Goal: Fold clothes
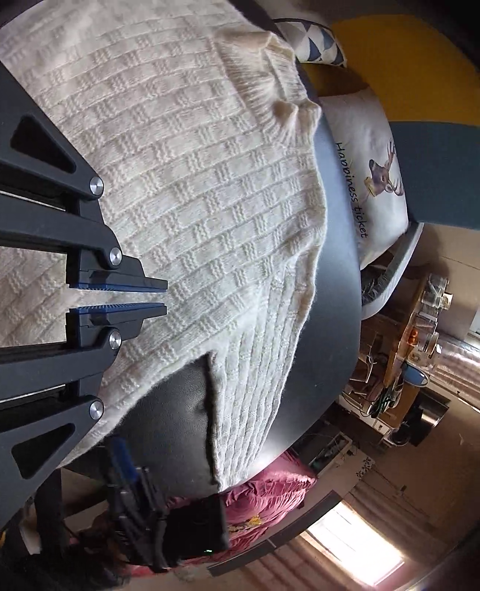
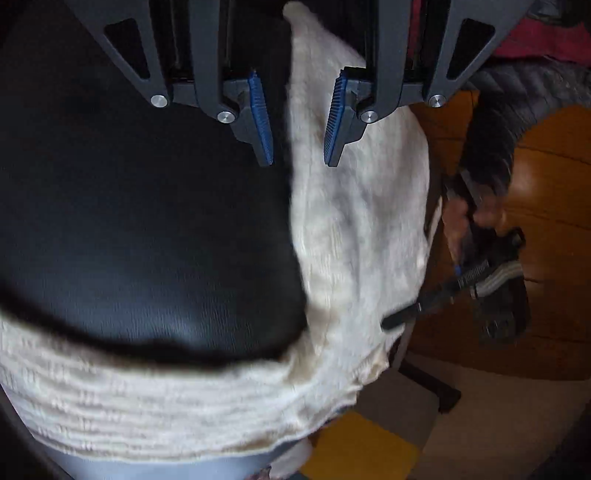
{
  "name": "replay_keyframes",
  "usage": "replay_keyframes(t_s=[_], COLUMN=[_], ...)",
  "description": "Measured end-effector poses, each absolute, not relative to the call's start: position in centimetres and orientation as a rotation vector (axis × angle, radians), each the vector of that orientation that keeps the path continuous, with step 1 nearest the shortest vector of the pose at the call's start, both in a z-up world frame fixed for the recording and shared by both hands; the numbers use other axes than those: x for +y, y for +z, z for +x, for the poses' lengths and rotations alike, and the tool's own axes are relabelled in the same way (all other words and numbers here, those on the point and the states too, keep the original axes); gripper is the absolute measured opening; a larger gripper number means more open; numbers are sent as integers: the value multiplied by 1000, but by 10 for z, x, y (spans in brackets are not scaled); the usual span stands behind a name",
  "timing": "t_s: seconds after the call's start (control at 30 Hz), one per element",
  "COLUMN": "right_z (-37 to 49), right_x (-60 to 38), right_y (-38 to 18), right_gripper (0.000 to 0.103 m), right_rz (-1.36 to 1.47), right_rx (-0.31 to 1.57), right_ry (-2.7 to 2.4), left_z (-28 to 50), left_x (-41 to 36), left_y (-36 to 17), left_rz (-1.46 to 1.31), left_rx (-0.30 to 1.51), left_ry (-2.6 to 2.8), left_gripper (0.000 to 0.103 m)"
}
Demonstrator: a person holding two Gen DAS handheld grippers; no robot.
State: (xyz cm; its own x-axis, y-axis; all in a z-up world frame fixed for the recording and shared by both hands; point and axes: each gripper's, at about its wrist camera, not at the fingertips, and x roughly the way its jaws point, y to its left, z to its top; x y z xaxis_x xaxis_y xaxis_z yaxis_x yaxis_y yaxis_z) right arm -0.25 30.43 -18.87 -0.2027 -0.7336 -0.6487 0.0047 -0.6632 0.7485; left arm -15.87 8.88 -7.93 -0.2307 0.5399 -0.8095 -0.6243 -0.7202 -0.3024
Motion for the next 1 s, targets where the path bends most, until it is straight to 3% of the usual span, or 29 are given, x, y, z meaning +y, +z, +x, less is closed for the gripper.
replay_keyframes(t_s=[0.2, 0.4, 0.53, 0.77, 0.9, 1.0], right_z=[-17, -66, -67, -45, -46, -44], right_x=[283, 280, 273, 254, 245, 248], right_y=[-197, -195, -176, -146, -159, -169], right_gripper=[31, 33, 32, 32, 32, 33], right_rz=[1433, 1209, 1119, 1084, 1164, 1224], right_rx=[-928, -1093, -946, -423, -373, -385], right_ry=[-1886, -1967, -2092, -2376, -2358, -2345], left_z=[-177, -185, -184, -185, -181, -164], left_x=[122, 116, 110, 140, 192, 230], left_y=[-91, -120, -116, -77, -71, -85], left_rz=[-1333, -1426, -1392, -1178, -1117, -1088], left_rx=[240, 229, 255, 351, 524, 789], left_ry=[1937, 1965, 2004, 1972, 1823, 1694], left_gripper=[13, 13, 13, 13, 13, 13])
